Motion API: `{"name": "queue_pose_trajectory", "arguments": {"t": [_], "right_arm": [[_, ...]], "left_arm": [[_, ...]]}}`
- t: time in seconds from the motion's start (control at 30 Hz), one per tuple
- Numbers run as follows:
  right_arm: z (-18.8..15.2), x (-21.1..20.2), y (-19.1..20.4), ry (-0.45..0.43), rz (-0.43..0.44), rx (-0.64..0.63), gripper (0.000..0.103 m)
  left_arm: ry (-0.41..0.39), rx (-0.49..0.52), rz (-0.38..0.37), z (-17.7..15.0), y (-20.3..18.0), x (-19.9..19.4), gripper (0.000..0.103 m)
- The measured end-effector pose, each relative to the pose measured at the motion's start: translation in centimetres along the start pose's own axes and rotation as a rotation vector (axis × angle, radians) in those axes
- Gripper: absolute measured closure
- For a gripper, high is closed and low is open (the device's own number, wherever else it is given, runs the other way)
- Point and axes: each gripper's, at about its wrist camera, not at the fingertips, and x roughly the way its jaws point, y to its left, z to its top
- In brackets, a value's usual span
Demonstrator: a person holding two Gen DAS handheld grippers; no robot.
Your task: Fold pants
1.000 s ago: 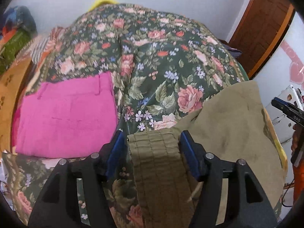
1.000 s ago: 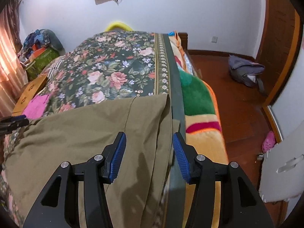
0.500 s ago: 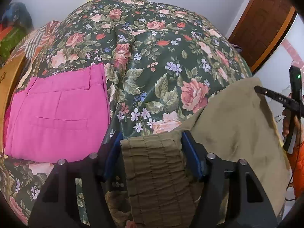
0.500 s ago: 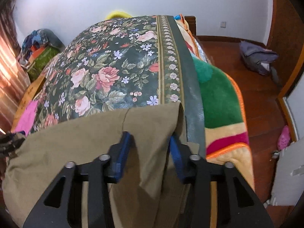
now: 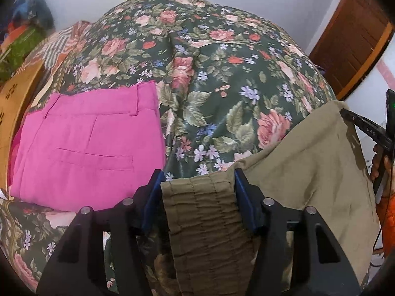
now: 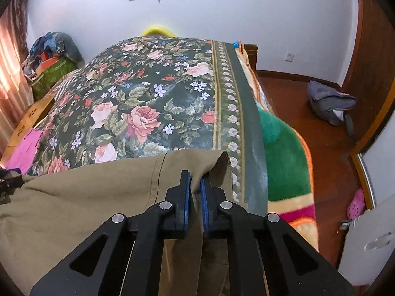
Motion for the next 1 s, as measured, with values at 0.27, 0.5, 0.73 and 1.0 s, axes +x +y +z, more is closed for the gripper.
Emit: {"name": "queue_pose_trajectory", "arguments": {"t": [0.27, 0.5, 0.73, 1.0], "right_arm": [[0.4, -2.7, 0.6, 0.004, -0.037, -0.016, 0.079], [-2.7, -8.6, 2.5, -0.005, 0.036, -0.073, 0.065], [-8.5, -12.5, 4.5, 0.020, 0.084, -0.068, 0.063], [-14.2, -12.7, 6.1, 0.133, 0.124, -0.036, 0.063]], "left_arm": [[-0.052, 0.006, 0.027, 0.3, -0.8, -3.3, 0.044], [-0.104, 0.042, -0.016, -1.5, -2.7, -8.3, 0.038], [-0.100, 0.079, -0.007, -6.7, -4.9, -11.2, 0.028], [-0.027, 0.025, -0.024, -12.6, -4.9, -11.3, 0.025]]}}
